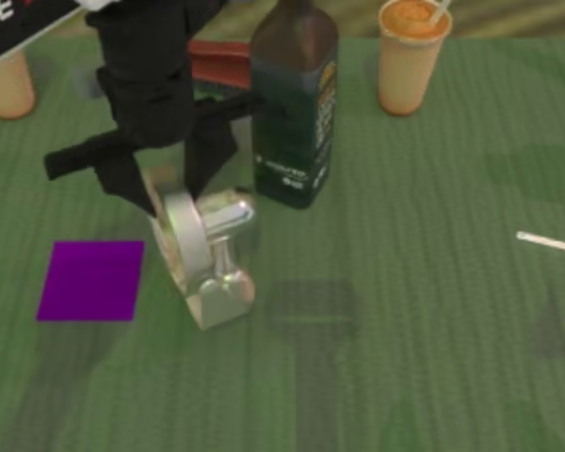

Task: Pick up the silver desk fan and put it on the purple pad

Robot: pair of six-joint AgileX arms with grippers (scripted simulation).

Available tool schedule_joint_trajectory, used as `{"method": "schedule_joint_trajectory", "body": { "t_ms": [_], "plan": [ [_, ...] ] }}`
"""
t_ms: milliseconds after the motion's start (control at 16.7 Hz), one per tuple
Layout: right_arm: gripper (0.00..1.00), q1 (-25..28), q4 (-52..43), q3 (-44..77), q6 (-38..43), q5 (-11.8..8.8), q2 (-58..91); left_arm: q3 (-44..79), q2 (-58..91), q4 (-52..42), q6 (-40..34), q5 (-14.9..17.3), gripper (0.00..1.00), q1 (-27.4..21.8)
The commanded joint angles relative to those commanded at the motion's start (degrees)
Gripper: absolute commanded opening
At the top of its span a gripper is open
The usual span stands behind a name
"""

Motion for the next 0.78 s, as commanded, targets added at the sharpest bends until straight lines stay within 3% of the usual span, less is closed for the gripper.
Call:
{"method": "schedule_joint_trajectory", "body": {
  "t_ms": [420, 600, 780],
  "plan": [
    [1.00, 0.00, 0.00, 0.00, 0.00, 0.00, 0.00, -8.36, -6.46, 2.55, -34.81, 0.24, 0.00, 13.35],
    [1.00, 0.00, 0.00, 0.00, 0.00, 0.00, 0.00, -11.18, -8.52, 3.40, -43.12, 0.30, 0.00, 17.31],
    [1.00, 0.00, 0.00, 0.00, 0.00, 0.00, 0.00, -12.28, -9.30, 3.71, -45.98, 0.33, 0.00, 18.84]
  ]
}}
